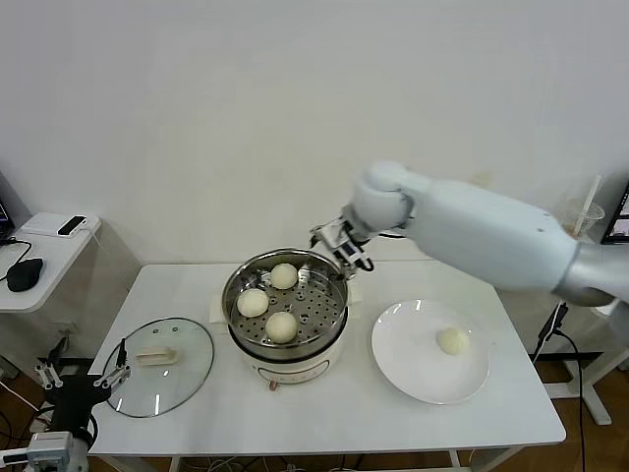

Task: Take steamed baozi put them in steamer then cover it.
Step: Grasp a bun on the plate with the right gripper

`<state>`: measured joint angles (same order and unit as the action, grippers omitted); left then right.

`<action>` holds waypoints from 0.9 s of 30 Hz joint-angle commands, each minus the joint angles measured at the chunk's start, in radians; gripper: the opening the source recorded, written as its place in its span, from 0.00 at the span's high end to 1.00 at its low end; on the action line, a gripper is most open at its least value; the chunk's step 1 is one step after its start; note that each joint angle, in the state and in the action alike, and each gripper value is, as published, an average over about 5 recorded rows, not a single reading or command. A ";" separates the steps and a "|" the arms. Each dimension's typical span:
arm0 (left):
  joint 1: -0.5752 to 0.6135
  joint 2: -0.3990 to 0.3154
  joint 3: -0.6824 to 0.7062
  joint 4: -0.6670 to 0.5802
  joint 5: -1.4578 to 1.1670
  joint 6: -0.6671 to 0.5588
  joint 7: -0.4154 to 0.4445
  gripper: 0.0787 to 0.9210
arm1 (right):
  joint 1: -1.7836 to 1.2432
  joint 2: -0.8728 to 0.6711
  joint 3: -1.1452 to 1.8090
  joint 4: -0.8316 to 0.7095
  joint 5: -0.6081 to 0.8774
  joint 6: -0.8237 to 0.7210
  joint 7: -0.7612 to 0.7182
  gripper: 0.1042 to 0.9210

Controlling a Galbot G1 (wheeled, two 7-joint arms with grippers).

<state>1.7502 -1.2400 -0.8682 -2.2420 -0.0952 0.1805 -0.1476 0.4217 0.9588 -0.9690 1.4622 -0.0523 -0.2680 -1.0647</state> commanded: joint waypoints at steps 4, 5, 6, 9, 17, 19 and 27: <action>-0.015 0.005 0.022 0.006 0.003 0.002 0.001 0.12 | -0.193 -0.370 0.171 0.064 -0.043 -0.115 -0.030 0.12; -0.016 0.006 0.025 0.005 0.004 0.002 0.002 0.12 | -0.232 -0.394 0.197 0.064 -0.061 -0.102 -0.036 0.12; -0.016 0.007 0.028 0.005 0.006 0.002 0.002 0.12 | -0.274 -0.416 0.229 0.062 -0.081 -0.085 -0.044 0.12; -0.017 0.009 0.037 0.007 0.012 0.003 0.003 0.12 | -0.402 -0.460 0.326 0.051 -0.142 -0.030 -0.074 0.12; -0.018 0.006 0.059 0.006 0.032 0.006 0.004 0.12 | -0.644 -0.488 0.498 0.017 -0.235 0.021 -0.088 0.12; -0.017 0.005 0.062 0.006 0.036 0.005 0.004 0.12 | -0.707 -0.480 0.540 0.002 -0.248 0.023 -0.085 0.12; -0.012 0.007 0.058 0.002 0.040 0.009 0.006 0.12 | -0.813 -0.401 0.616 -0.061 -0.292 0.039 -0.082 0.12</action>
<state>1.7375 -1.2337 -0.8140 -2.2392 -0.0574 0.1883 -0.1426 -0.2097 0.5588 -0.4810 1.4369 -0.2865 -0.2465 -1.1377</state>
